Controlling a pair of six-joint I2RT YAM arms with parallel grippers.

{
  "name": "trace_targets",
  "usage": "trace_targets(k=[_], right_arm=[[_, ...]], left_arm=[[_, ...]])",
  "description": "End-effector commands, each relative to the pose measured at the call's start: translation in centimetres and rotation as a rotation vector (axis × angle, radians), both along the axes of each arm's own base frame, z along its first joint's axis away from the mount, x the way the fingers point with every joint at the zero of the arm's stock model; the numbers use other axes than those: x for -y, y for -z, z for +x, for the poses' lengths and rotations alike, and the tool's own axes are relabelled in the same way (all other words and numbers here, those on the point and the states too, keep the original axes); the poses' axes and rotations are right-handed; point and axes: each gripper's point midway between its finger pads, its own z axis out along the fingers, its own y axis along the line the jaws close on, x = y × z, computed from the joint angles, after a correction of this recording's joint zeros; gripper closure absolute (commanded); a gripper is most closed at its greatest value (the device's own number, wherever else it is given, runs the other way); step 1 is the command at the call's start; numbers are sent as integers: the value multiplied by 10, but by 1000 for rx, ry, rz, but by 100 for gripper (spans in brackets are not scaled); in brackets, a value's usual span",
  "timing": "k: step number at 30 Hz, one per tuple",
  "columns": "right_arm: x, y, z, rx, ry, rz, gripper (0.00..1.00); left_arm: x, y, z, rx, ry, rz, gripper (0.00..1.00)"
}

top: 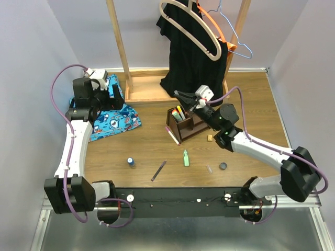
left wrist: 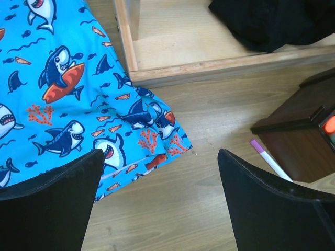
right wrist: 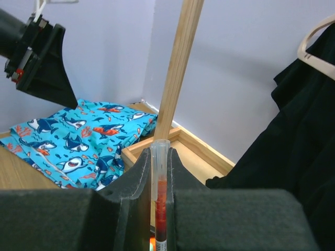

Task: Sort the stationery into containers
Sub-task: Place the pen in the storage box.

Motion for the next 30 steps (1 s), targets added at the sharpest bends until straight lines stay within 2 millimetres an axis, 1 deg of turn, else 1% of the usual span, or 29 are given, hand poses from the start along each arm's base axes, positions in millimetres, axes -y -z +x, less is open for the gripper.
trace_targets(k=[1, 4, 5, 7, 8, 10, 12, 18, 19, 21, 26, 30], right_arm=[[-2, 3, 5, 50, -17, 14, 99], [-3, 9, 10, 41, -24, 15, 99], [-4, 15, 13, 30, -25, 10, 99], [-6, 18, 14, 27, -37, 11, 99], [-7, 26, 17, 14, -36, 0, 99], [-8, 32, 19, 9, -43, -3, 99], [-8, 45, 23, -6, -43, -17, 99], [-11, 70, 25, -28, -66, -63, 99], [-12, 78, 25, -40, -70, -72, 99], [-13, 84, 25, -41, -77, -85, 99], [-13, 98, 25, -72, -81, -106, 99], [-13, 103, 22, -81, -89, -114, 99]], left_arm=[[11, 0, 0, -24, 83, 49, 1], [12, 3, 3, -34, 84, 55, 1], [12, 2, 4, -34, 80, 54, 1], [13, 6, 5, -44, 84, 55, 1], [13, 6, 6, -44, 83, 56, 1], [12, 9, 7, -51, 83, 61, 1], [11, 9, 6, -54, 83, 66, 1], [10, 11, 3, -57, 78, 73, 1], [10, 12, 3, -56, 77, 74, 1], [10, 15, 1, -62, 76, 72, 1], [10, 15, -1, -58, 74, 72, 1], [9, 15, -4, -61, 72, 77, 1]])
